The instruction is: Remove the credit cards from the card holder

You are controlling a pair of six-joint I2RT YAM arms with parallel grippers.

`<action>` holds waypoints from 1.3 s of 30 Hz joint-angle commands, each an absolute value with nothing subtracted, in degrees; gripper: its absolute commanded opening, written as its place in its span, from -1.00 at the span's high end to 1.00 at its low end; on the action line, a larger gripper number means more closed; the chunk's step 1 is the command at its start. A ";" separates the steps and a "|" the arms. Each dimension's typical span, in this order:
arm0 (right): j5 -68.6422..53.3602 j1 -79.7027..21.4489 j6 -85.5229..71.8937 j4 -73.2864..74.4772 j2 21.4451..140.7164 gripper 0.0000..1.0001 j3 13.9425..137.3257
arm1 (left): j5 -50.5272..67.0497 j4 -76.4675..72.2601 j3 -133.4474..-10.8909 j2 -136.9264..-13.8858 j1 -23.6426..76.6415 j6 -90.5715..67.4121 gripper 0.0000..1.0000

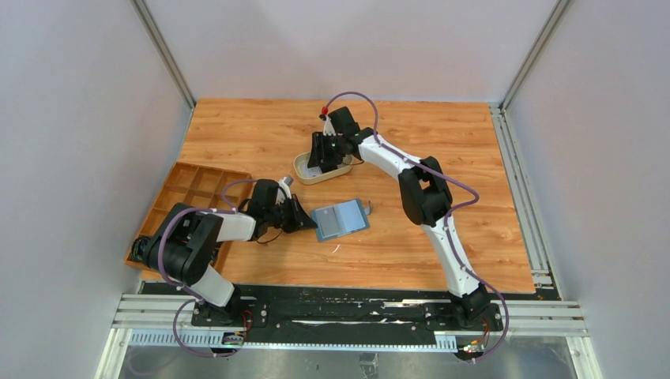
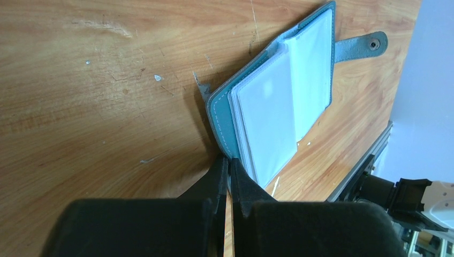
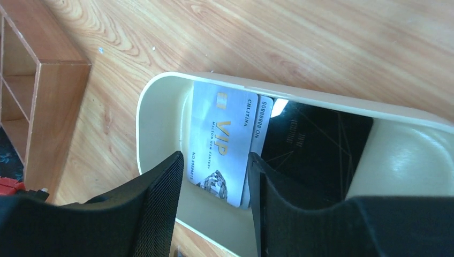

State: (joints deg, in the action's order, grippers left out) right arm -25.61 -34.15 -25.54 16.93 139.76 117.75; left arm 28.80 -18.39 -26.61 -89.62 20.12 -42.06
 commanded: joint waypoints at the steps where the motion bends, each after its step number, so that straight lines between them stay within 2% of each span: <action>1: -21.38 -35.02 -20.95 21.99 138.30 -0.04 121.75 | 22.53 -6.39 -24.10 -93.47 19.86 -37.88 1.00; 10: -16.56 -35.12 -14.88 22.65 130.69 -0.05 119.33 | 22.32 -4.97 -25.45 -92.29 19.78 -37.79 1.00; 15: -9.62 -37.74 -9.15 20.99 117.11 -0.16 104.92 | 22.26 -4.46 -26.47 -92.61 19.78 -37.71 1.00; 19: -2.25 -42.31 -6.77 18.35 107.42 -0.41 89.05 | 22.29 -4.41 -27.09 -92.86 19.78 -37.97 1.00; 22: 2.18 -45.94 -7.15 18.60 103.79 -0.43 80.03 | 22.39 -4.46 -27.45 -92.90 19.78 -38.12 1.00; 28: 5.64 -51.22 -13.25 19.33 105.00 -0.44 73.93 | 22.76 -4.20 -28.22 -93.46 19.78 -38.32 1.00; 39: 5.84 -54.49 -15.17 17.37 108.84 -0.45 75.01 | 21.94 -3.96 -28.27 -92.64 19.78 -38.67 1.00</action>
